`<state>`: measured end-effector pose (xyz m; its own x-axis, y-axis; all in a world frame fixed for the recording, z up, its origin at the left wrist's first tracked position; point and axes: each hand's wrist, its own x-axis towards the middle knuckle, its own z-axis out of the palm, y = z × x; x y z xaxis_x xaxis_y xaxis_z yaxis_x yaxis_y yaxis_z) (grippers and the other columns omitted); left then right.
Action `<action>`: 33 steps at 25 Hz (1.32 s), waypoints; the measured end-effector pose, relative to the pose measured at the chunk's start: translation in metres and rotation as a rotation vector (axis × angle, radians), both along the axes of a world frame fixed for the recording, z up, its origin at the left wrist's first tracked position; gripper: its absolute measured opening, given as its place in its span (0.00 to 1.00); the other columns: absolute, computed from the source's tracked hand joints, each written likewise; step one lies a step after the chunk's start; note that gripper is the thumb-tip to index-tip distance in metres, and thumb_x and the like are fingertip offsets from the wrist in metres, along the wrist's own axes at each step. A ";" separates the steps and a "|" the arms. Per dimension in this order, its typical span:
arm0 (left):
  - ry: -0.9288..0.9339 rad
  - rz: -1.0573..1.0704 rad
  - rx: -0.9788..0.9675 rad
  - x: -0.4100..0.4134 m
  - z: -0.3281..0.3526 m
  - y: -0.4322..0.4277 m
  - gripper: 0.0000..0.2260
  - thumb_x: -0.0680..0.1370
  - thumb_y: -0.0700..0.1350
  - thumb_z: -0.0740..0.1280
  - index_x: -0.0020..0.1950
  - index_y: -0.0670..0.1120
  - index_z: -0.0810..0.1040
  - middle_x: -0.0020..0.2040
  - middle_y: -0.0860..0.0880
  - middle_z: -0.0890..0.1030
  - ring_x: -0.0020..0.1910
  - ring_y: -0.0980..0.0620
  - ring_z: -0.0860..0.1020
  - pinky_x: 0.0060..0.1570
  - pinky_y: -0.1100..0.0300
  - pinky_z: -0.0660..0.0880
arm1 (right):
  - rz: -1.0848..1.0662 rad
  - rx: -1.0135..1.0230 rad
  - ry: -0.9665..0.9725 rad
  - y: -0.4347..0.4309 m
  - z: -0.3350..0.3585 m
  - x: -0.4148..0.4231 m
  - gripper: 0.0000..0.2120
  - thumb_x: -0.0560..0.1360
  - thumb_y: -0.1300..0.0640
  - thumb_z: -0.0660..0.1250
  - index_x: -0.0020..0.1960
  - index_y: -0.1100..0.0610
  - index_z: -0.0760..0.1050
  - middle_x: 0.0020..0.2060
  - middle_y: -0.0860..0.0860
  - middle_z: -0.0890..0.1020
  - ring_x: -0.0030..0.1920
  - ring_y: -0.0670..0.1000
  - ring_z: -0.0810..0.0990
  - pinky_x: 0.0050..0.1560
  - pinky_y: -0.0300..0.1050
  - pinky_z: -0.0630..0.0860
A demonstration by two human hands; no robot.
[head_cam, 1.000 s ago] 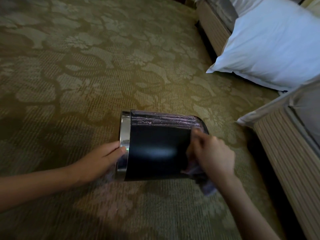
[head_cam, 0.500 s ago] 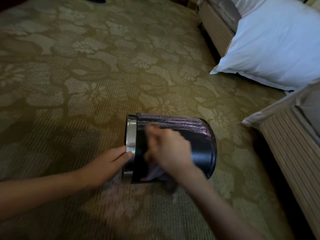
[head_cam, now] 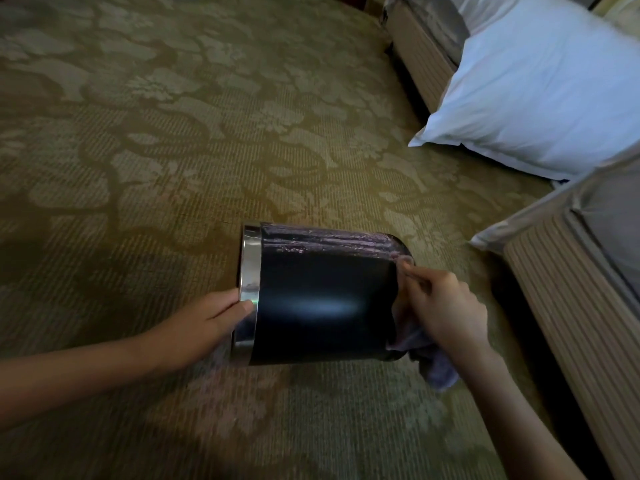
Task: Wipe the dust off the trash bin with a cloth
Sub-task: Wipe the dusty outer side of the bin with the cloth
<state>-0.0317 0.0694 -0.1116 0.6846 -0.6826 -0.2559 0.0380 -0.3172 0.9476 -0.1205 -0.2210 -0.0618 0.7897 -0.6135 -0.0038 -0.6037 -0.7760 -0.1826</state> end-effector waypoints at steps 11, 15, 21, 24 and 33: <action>-0.008 -0.031 0.029 -0.001 -0.009 0.005 0.12 0.82 0.46 0.56 0.52 0.51 0.80 0.46 0.60 0.85 0.46 0.63 0.82 0.44 0.67 0.76 | 0.442 -0.042 -0.047 0.108 -0.002 0.048 0.09 0.79 0.51 0.57 0.55 0.50 0.75 0.40 0.50 0.79 0.39 0.54 0.77 0.38 0.45 0.67; -0.011 -0.041 0.022 -0.002 -0.017 0.007 0.13 0.82 0.46 0.57 0.57 0.50 0.81 0.53 0.54 0.85 0.54 0.59 0.82 0.52 0.71 0.75 | 0.605 -0.018 -0.087 0.145 -0.008 0.054 0.10 0.79 0.51 0.58 0.56 0.52 0.74 0.44 0.51 0.81 0.40 0.57 0.79 0.37 0.47 0.64; -0.021 -0.054 0.061 -0.004 -0.016 0.009 0.14 0.81 0.47 0.57 0.47 0.54 0.83 0.46 0.54 0.85 0.44 0.59 0.82 0.46 0.62 0.78 | 0.232 -0.165 -0.018 0.049 -0.002 0.019 0.13 0.82 0.45 0.54 0.57 0.47 0.75 0.43 0.52 0.83 0.46 0.59 0.83 0.38 0.48 0.68; -0.043 -0.069 0.079 -0.004 -0.018 0.013 0.14 0.81 0.49 0.57 0.51 0.51 0.82 0.50 0.50 0.85 0.48 0.55 0.82 0.51 0.53 0.80 | 0.048 -0.123 -0.003 0.008 0.002 -0.005 0.16 0.82 0.41 0.53 0.62 0.41 0.77 0.49 0.53 0.83 0.50 0.60 0.81 0.45 0.50 0.71; -0.056 -0.093 0.074 -0.007 -0.017 0.015 0.12 0.83 0.47 0.56 0.54 0.50 0.80 0.52 0.53 0.84 0.52 0.58 0.82 0.54 0.58 0.79 | 0.268 -0.139 0.026 0.074 0.000 0.027 0.09 0.81 0.51 0.56 0.54 0.49 0.74 0.32 0.46 0.71 0.39 0.55 0.80 0.30 0.43 0.61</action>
